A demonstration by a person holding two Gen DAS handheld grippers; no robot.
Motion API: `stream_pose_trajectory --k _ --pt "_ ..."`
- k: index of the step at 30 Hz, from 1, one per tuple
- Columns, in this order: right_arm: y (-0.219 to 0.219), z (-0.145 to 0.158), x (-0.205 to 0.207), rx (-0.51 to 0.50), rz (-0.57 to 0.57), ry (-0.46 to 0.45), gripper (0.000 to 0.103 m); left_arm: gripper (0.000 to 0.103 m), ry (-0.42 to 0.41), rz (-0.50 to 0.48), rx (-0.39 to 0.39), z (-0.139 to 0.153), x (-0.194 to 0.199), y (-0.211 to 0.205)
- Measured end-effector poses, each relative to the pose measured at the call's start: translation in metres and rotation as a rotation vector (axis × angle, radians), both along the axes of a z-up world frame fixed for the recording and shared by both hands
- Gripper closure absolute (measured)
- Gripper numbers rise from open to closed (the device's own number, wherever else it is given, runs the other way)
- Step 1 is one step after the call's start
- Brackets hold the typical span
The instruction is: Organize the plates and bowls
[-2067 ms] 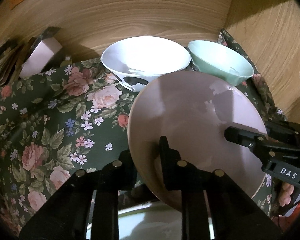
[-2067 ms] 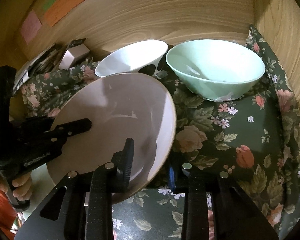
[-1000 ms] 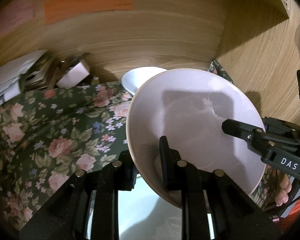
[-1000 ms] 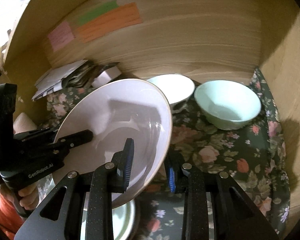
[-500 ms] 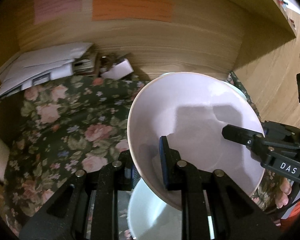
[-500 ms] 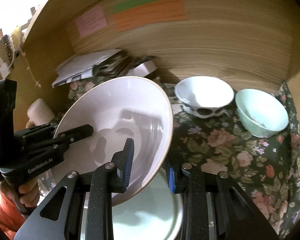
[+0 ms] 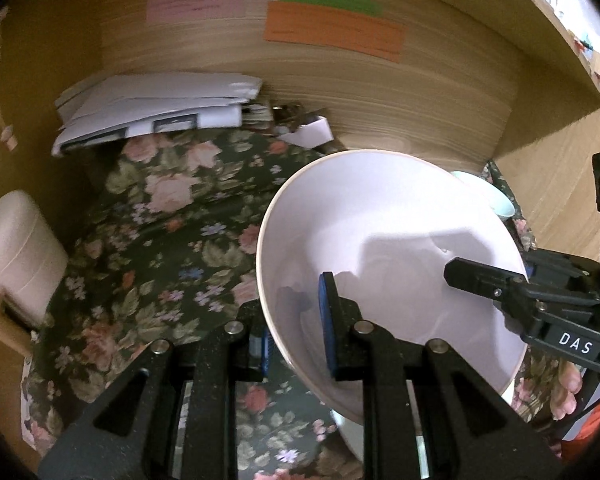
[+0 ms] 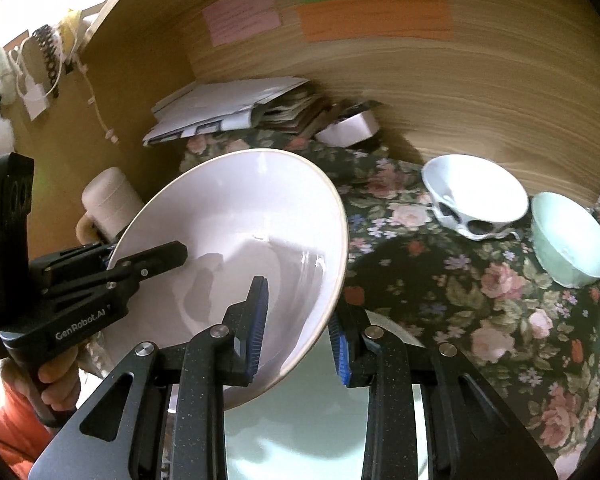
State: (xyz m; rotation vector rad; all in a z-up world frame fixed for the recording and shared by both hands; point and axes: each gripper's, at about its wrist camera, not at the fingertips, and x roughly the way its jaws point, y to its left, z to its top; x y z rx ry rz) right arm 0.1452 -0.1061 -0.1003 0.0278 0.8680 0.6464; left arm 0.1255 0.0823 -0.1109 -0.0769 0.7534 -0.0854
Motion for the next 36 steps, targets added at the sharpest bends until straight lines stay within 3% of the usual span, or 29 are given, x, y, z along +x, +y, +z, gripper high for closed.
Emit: stream_pose_trajectory --k 19,36 --pt "0.077 -0.013 -0.015 -0.015 0.173 0.045 0.077 0.084 0.011 0.158 -0.023 -0.013 -0.048 0.073" --pt "0.116 -0.058 -0.006 -0.117 0.239 0.170 0.077 0.084 0.116 0.213 -0.052 -0.054 -0.049 0.104"
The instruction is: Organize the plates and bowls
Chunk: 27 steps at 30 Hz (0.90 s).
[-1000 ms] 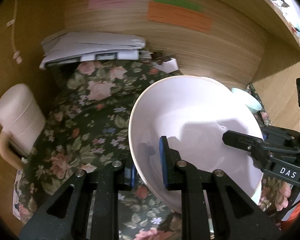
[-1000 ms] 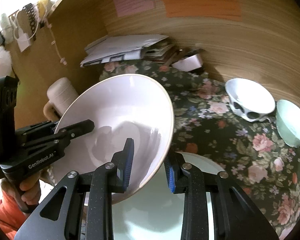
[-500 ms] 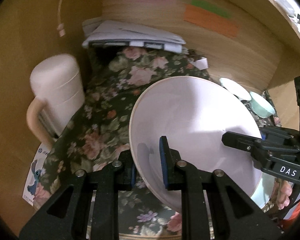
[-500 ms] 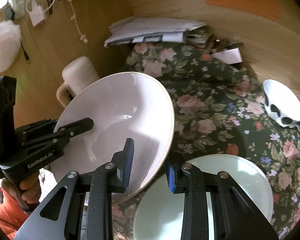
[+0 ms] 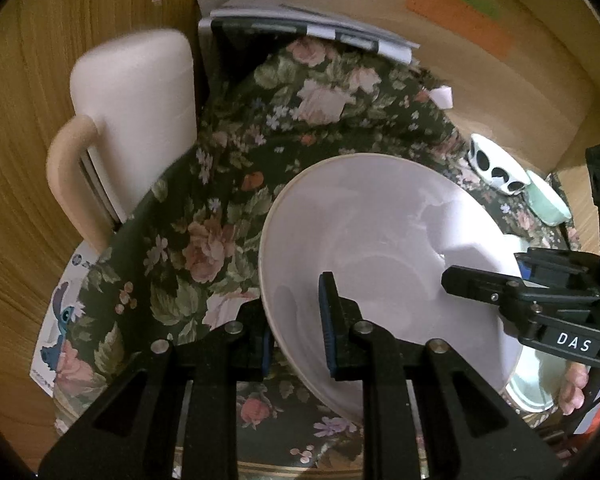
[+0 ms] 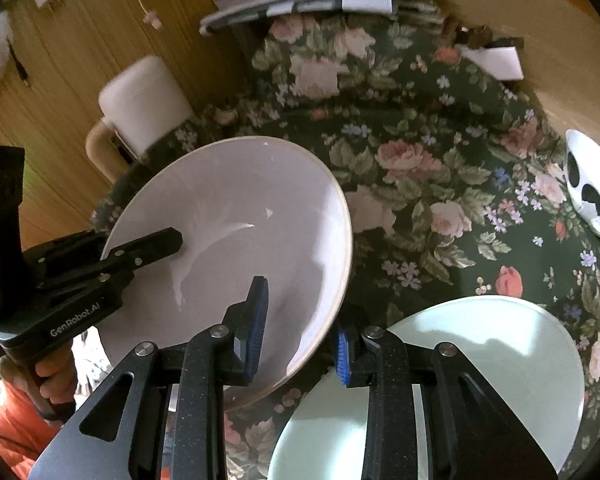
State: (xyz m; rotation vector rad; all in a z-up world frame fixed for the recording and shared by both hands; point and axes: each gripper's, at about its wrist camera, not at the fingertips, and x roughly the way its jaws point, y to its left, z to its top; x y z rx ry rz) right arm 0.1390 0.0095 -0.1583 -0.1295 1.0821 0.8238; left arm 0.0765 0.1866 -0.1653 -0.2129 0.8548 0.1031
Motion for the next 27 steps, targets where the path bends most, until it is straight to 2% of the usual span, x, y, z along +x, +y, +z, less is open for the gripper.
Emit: stream_pose_trajectory --k 3,8,11,15,20,27 --pt "0.003 -0.004 -0.001 -0.024 0.006 -0.012 0.075 0.084 0.019 0.001 -0.008 -0.009 0.004 0.002" --pt "-0.001 -0.001 -0.001 -0.020 0.004 -0.028 0.074 0.084 0.010 -0.005 0.027 -0.008 0.003 -0.002" --pt "-0.007 0.008 -0.003 -0.020 -0.013 -0.075 0.071 0.083 -0.002 0.001 0.029 -0.006 0.002 0.000" --pt "-0.021 0.023 -0.004 0.013 -0.042 -0.119 0.065 0.065 -0.036 0.024 0.044 0.005 -0.002 0.004" --pt "-0.048 0.044 0.000 0.047 -0.115 -0.180 0.058 0.057 -0.084 0.031 0.077 0.027 -0.002 0.000" --pt "-0.107 0.065 0.015 0.074 -0.257 -0.244 0.057 0.041 -0.203 -0.015 0.134 0.070 0.004 -0.031"
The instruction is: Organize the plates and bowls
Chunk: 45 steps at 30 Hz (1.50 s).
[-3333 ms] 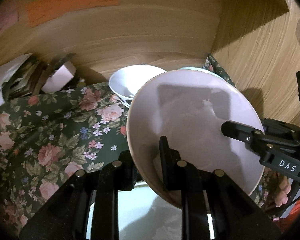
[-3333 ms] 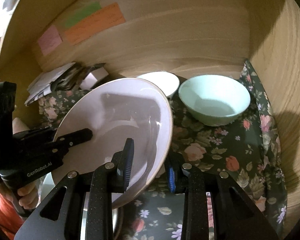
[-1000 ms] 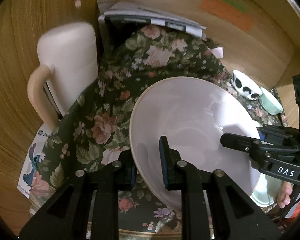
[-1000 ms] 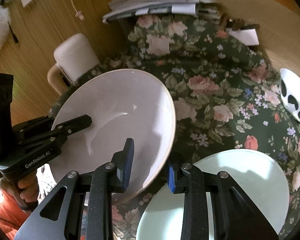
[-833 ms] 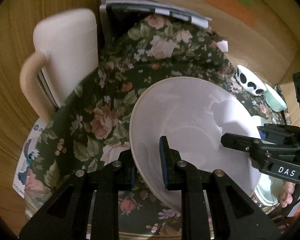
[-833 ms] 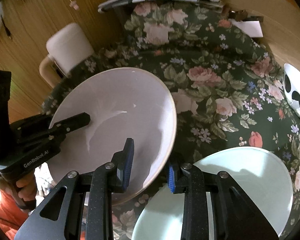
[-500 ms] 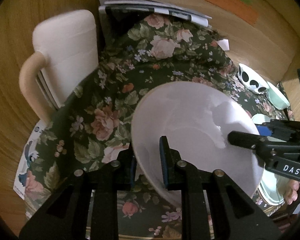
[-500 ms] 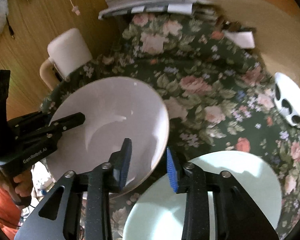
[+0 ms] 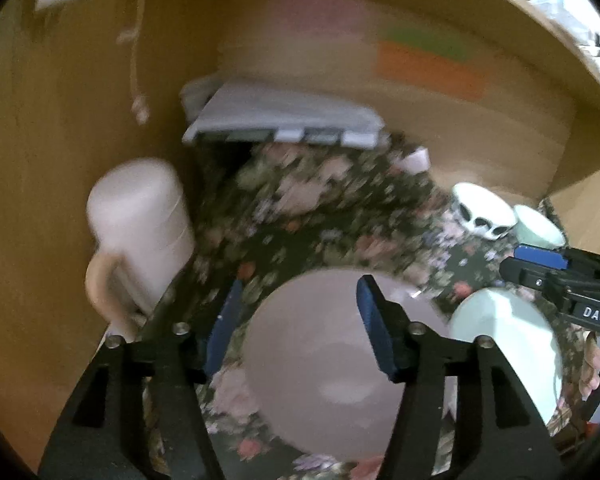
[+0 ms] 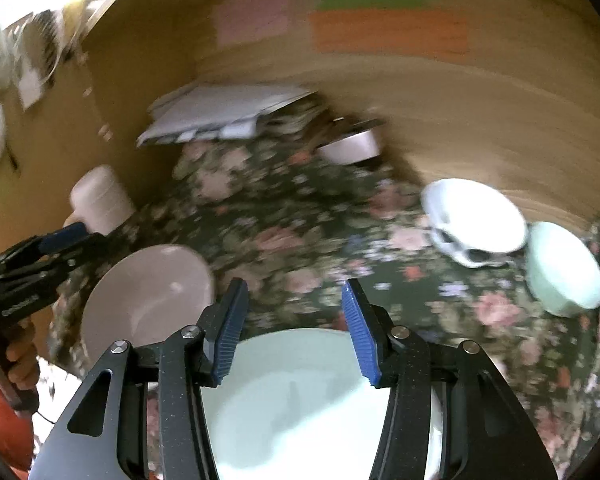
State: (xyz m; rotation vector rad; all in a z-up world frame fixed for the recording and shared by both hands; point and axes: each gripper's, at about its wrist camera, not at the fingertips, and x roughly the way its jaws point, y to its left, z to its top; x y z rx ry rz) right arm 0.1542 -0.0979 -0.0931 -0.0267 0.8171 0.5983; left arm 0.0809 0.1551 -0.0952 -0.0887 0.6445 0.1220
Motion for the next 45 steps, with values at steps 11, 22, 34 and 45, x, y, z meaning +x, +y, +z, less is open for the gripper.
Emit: stream_pose_trajectory --k 11,22,34,45 --pt "-0.086 0.000 0.044 0.013 -0.212 0.000 0.057 0.025 -0.044 -0.146 -0.015 0.030 0.049 -0.070" --pt "-0.113 -0.040 0.105 0.041 -0.310 0.126 0.057 0.024 0.006 -0.226 0.002 0.023 0.119 -0.125" --pt "-0.109 -0.074 0.148 0.030 -0.341 0.212 0.057 0.024 0.120 -0.216 0.023 -0.003 0.200 -0.146" --pt "-0.105 -0.087 0.165 0.009 -0.367 0.240 0.054 0.024 0.197 -0.256 0.079 -0.030 0.233 -0.152"
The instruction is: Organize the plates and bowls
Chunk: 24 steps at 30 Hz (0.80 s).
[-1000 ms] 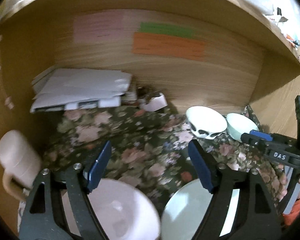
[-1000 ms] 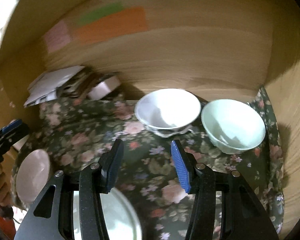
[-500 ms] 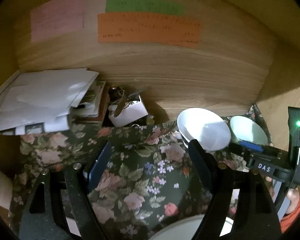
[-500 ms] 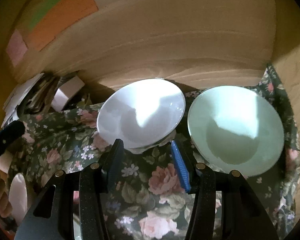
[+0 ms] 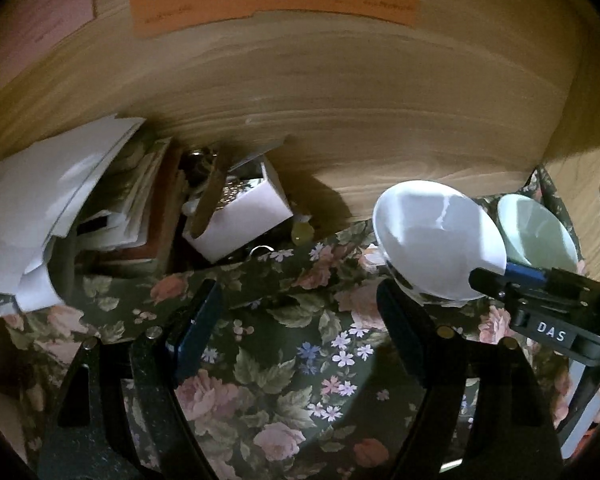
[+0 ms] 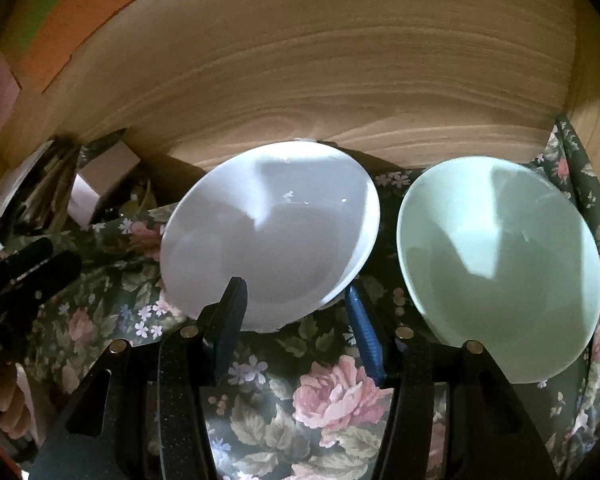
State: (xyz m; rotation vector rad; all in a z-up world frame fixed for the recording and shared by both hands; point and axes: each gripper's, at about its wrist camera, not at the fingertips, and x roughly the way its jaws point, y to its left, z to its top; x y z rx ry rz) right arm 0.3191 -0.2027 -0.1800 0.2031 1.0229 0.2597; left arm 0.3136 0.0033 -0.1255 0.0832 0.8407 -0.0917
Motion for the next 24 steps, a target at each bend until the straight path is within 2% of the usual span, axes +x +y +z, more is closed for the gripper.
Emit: stream_pose_trajectory --k 3,6,9,12,16,19,24 --pt "-0.003 -0.004 0.006 0.024 -0.003 0.030 0.057 0.024 -0.001 -0.018 -0.012 -0.002 0.001 -0.003" --pt "-0.002 -0.007 0.011 0.013 0.013 0.046 0.068 0.024 0.000 -0.045 -0.008 -0.004 0.001 -0.009" --pt "0.002 -0.011 0.012 -0.007 0.067 0.069 0.078 0.024 0.013 -0.063 0.008 -0.008 0.002 -0.014" --pt "0.007 -0.014 0.010 -0.019 0.127 0.084 0.083 0.024 0.034 -0.064 0.010 -0.013 0.007 -0.016" --pt "0.013 -0.008 -0.001 -0.032 0.199 0.090 0.083 0.024 0.079 -0.061 0.000 -0.019 0.009 -0.012" --pt "0.015 -0.003 -0.013 -0.036 0.249 0.103 0.083 0.029 0.118 -0.067 -0.007 -0.026 0.010 -0.011" --pt "0.007 0.005 -0.033 -0.016 0.252 0.087 0.080 0.035 0.166 -0.075 0.010 -0.038 0.010 -0.013"
